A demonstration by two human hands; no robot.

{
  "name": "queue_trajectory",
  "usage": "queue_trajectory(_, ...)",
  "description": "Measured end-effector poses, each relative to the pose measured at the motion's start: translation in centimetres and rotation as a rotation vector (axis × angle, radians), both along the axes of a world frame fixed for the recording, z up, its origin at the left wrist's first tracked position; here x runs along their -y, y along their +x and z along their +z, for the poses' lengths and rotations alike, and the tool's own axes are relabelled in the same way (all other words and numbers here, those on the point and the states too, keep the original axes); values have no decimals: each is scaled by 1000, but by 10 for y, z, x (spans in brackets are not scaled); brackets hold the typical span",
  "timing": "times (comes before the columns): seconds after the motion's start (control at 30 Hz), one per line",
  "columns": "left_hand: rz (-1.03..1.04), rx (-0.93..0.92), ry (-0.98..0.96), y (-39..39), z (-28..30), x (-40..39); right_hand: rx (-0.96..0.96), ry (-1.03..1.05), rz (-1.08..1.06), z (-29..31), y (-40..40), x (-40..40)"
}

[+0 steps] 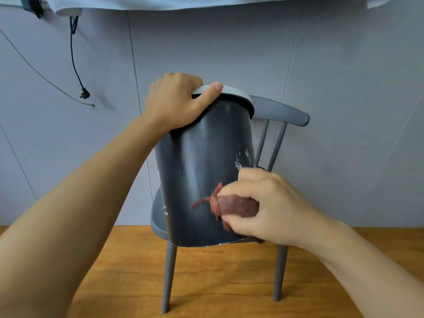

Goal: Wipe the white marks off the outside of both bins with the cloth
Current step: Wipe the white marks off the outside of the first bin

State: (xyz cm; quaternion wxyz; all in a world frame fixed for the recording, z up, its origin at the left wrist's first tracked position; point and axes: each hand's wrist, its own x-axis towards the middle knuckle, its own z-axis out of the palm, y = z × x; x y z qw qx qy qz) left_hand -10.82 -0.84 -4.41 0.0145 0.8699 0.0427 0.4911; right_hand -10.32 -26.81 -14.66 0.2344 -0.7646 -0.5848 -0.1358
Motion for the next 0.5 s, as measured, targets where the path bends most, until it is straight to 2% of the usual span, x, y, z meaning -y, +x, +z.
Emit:
queue_trajectory(0.13,-13,-3,-2,-2,0,0,-65,-181,138,-6,-4,13)
queue_trajectory(0.23,-14,-6,-25,-4,0,0,-224,21,106,-4,6,18)
queue_trajectory(0.33,-9,-7,-24,-6,0,-1,-205,267,-17,-6,16,17)
queue_trajectory(0.4,-17,-4,-13,-6,0,-1,-144,297,-52,-12,14,10)
queue_trajectory(0.5,-20,-5,-15,-4,0,2,-58,237,-16,-20,7,4)
